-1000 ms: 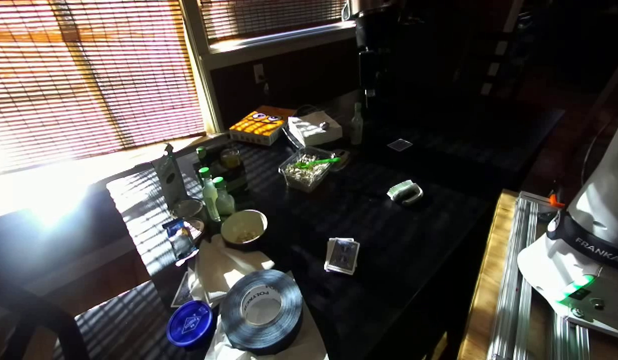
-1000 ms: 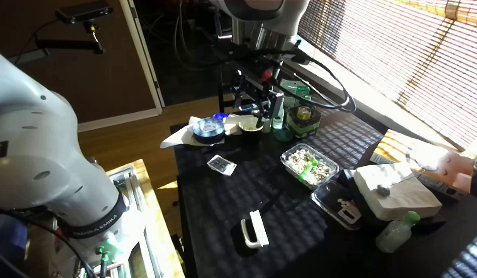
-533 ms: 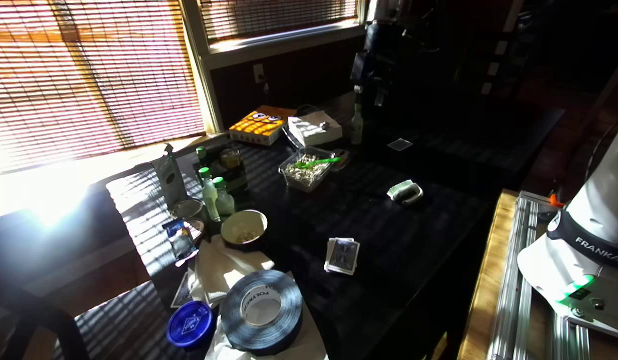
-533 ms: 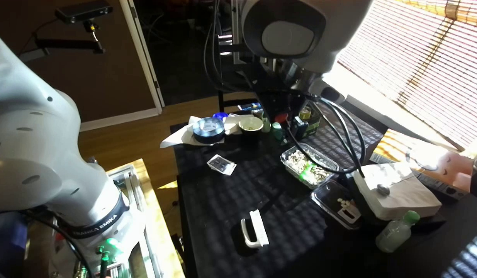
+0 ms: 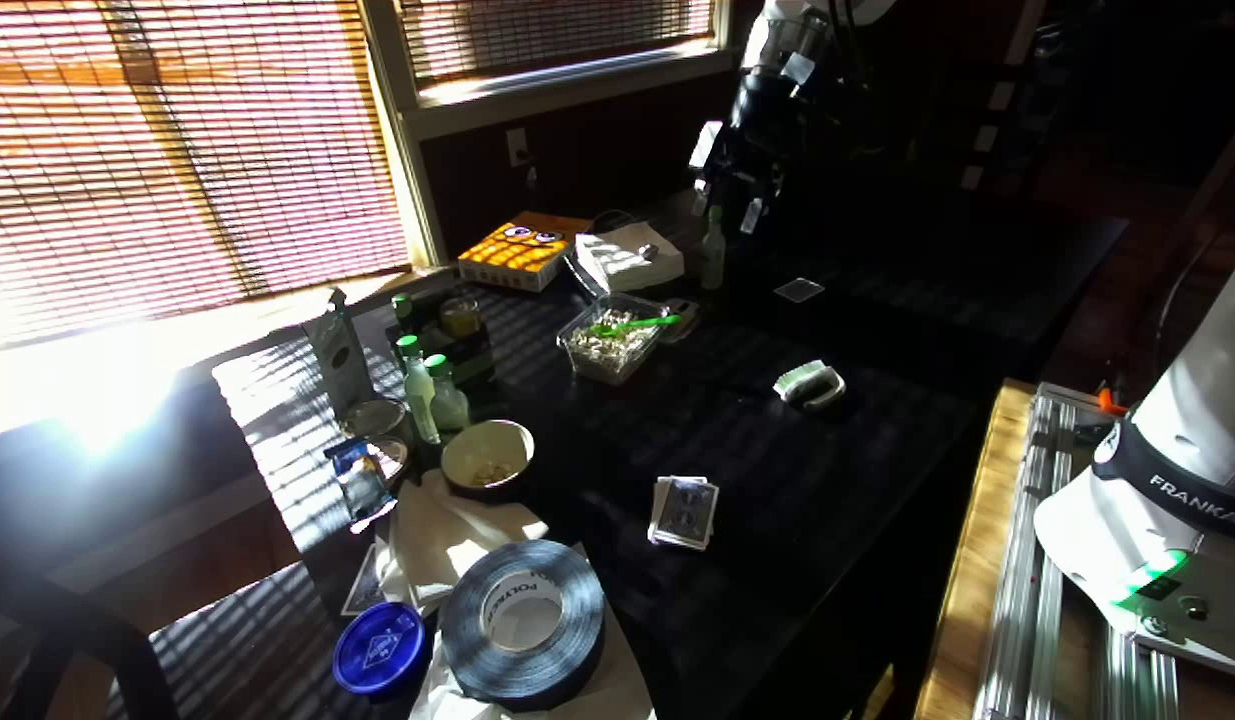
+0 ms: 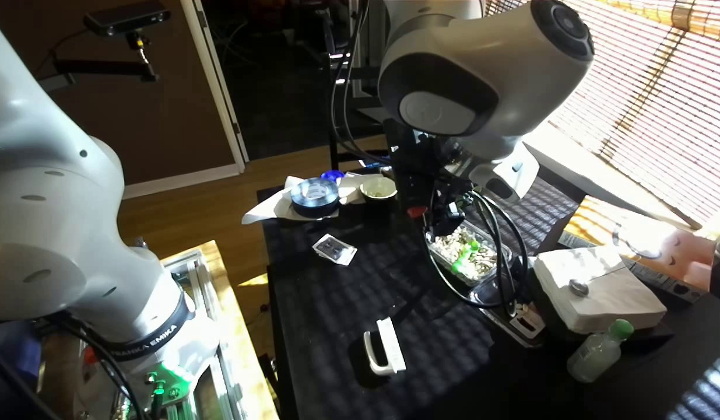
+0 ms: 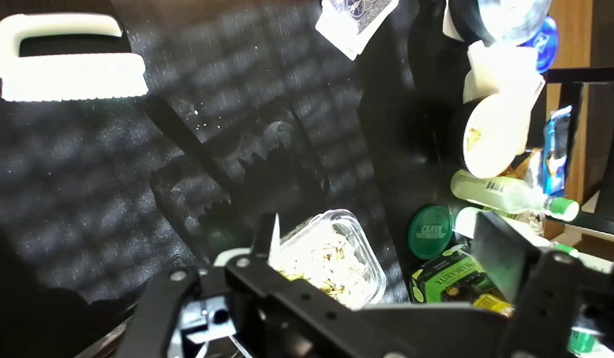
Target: Use the green spoon to put some of the contents of the clear lunchbox into the bowl on the left
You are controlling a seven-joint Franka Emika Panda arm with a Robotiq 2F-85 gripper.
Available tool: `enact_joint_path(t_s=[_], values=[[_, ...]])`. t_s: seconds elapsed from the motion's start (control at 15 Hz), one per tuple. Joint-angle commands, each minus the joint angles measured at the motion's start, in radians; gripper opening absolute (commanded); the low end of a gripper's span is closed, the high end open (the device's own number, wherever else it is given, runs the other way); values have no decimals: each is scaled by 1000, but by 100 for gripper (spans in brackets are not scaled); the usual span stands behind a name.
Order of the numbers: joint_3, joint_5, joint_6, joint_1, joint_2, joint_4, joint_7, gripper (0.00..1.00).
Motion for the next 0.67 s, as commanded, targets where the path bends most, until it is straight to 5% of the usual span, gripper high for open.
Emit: enact_joint_path(t_s=[0.0,0.6], values=[[16,133,104,-14,7,-15,-18,100],[10,786,183,-93,128,-30,-285,100]])
